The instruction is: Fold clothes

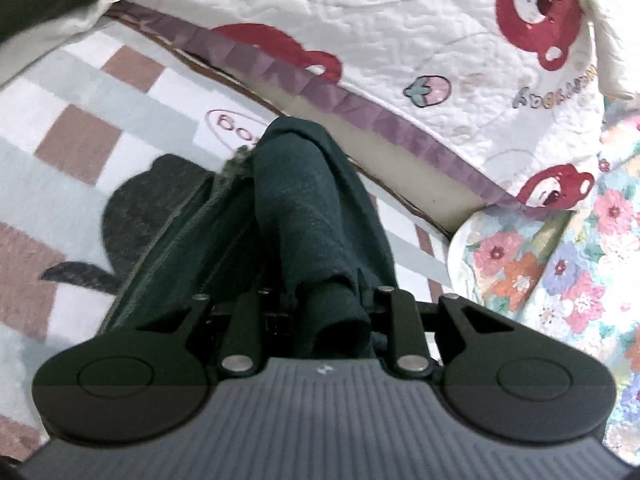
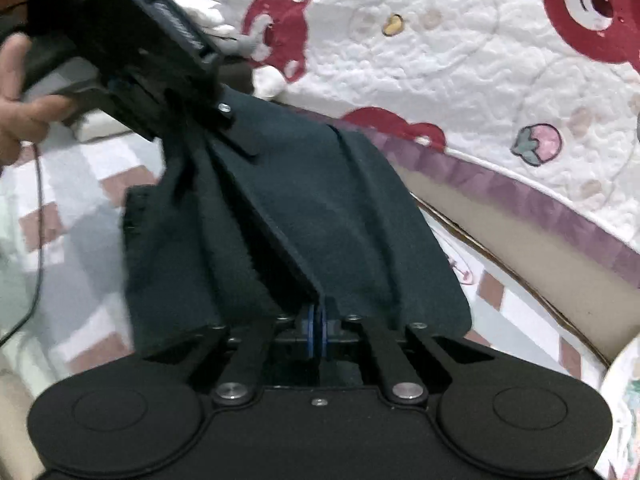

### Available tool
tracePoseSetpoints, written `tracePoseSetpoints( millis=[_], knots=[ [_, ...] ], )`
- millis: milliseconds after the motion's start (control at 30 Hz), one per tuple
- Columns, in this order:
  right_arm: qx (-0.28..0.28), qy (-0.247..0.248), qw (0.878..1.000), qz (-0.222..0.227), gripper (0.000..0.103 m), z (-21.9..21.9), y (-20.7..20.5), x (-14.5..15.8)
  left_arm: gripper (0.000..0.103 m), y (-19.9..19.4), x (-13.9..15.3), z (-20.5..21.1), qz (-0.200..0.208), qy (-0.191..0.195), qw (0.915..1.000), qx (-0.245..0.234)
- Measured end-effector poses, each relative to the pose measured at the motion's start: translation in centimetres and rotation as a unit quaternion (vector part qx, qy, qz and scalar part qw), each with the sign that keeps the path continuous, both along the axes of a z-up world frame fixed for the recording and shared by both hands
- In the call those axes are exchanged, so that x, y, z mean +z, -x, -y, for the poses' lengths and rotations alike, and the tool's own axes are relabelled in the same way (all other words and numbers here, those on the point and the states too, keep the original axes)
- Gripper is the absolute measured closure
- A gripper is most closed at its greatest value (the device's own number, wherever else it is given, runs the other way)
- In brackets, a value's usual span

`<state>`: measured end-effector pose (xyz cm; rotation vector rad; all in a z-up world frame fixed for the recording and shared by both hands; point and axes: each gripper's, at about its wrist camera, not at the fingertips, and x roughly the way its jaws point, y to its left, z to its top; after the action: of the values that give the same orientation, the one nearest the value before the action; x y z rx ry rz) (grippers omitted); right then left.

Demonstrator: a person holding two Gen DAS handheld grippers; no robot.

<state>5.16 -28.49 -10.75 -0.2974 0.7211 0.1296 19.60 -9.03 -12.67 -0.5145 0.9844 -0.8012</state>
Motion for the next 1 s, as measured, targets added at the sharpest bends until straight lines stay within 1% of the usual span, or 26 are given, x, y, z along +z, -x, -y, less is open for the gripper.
tracePoseSetpoints(
  millis=[33,67,100,133,167,200,233,333,433,467,533,567,667,733,800,867,900,933,967,1000],
  knots=[
    [-0.005,-0.028,1.0,-0.009,0.099,0.6,-0.3,0.4,0.08,-0.2,0.0,-0.2,-0.001,0.005,1.0,0.004],
    [-0.002,-0.081,0.997,-0.02,0.097,1.4,-0.3,0.9,0.08,-0.4,-0.1,-0.5,-0.005,0.01,0.9999,0.009],
    [0.005,-0.13,0.991,-0.031,0.097,2.0,-0.1,1.5,0.08,-0.7,-0.2,-0.7,-0.009,0.016,0.9997,0.013],
    [0.011,-0.153,0.987,-0.038,0.097,2.3,0.2,1.9,0.08,-0.9,-0.2,-1.0,-0.013,0.021,0.9995,0.018],
    [0.019,-0.173,0.984,-0.046,0.097,2.5,0.4,2.1,0.08,-1.2,-0.5,-1.3,-0.026,0.032,0.9989,0.02],
    [0.027,-0.186,0.981,-0.057,0.097,2.8,0.5,1.9,0.08,-1.5,-1.0,-1.5,-0.045,0.045,0.9978,0.021],
    [0.034,-0.195,0.978,-0.066,0.097,3.0,0.5,1.6,0.08,-1.5,-1.1,-1.3,-0.045,0.041,0.9979,0.021],
    [0.043,-0.198,0.976,-0.08,0.097,2.9,0.3,0.9,0.08,-1.2,-0.9,-0.3,-0.009,-0.001,0.9997,0.021],
    [0.042,-0.218,0.972,-0.078,0.096,3.0,0.7,0.8,0.079,-1.2,-0.7,-0.2,-0.01,-0.035,0.9991,0.023],
    [0.045,-0.215,0.972,-0.08,0.096,2.9,0.8,0.6,0.079,-1.2,-0.6,-0.2,-0.012,-0.047,0.9986,0.024],
    [0.052,-0.202,0.975,-0.082,0.096,2.2,0.8,0.2,0.078,-0.5,-0.1,-0.6,-0.013,-0.085,0.9959,0.025],
    [0.059,-0.189,0.977,-0.084,0.096,1.7,0.9,0.0,0.077,-0.3,0.3,-1.0,-0.007,-0.091,0.9955,0.025],
    [0.072,-0.143,0.984,-0.083,0.094,-0.1,1.2,-0.3,0.073,0.3,1.7,-2.3,0.024,-0.077,0.9964,0.027],
    [0.071,-0.114,0.988,-0.08,0.092,-0.9,1.4,-0.6,0.075,0.7,2.7,-3.2,0.044,-0.068,0.9963,0.028],
    [0.074,-0.089,0.99,-0.078,0.092,-1.4,1.5,-1.2,0.073,1.0,3.7,-4.1,0.064,-0.059,0.9958,0.028],
    [0.078,-0.088,0.99,-0.08,0.092,-1.2,1.5,-1.3,0.073,1.4,4.7,-4.9,0.085,-0.049,0.9947,0.029],
    [0.081,-0.086,0.99,-0.082,0.091,-1.2,1.6,-1.3,0.069,1.6,5.2,-5.4,0.095,-0.045,0.994,0.03],
    [0.088,-0.077,0.989,-0.085,0.091,-1.4,1.7,-1.0,0.068,1.6,4.8,-4.6,0.088,-0.053,0.9946,0.008],
    [0.103,-0.055,0.989,-0.09,0.091,-1.9,2.0,-0.7,0.068,1.7,3.9,-3.2,0.077,-0.081,0.9935,-0.02],
    [0.117,-0.033,0.988,-0.096,0.091,-2.4,2.3,-0.4,0.068,2.1,2.6,-1.5,0.069,-0.138,0.987,-0.045]
  ],
)
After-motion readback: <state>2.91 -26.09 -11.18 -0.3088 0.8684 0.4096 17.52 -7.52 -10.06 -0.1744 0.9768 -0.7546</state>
